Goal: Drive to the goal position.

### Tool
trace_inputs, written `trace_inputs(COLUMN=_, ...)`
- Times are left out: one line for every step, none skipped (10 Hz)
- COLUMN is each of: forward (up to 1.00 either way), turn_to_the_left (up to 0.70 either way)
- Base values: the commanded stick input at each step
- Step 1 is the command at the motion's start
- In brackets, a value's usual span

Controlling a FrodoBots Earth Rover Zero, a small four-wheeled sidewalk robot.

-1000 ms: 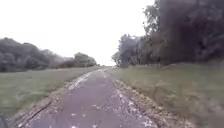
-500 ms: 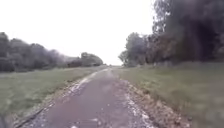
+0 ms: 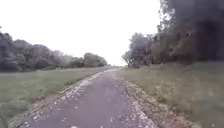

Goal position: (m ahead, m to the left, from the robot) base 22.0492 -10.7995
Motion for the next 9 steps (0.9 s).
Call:
trace_inputs(forward=1.0, turn_to_the_left=0.0)
trace_inputs(forward=1.0, turn_to_the_left=0.0)
trace_inputs(forward=1.0, turn_to_the_left=0.0)
trace_inputs(forward=1.0, turn_to_the_left=0.0)
trace_inputs(forward=1.0, turn_to_the_left=0.0)
trace_inputs(forward=1.0, turn_to_the_left=0.0)
trace_inputs(forward=1.0, turn_to_the_left=0.0)
trace_inputs(forward=1.0, turn_to_the_left=0.0)
trace_inputs(forward=1.0, turn_to_the_left=0.0)
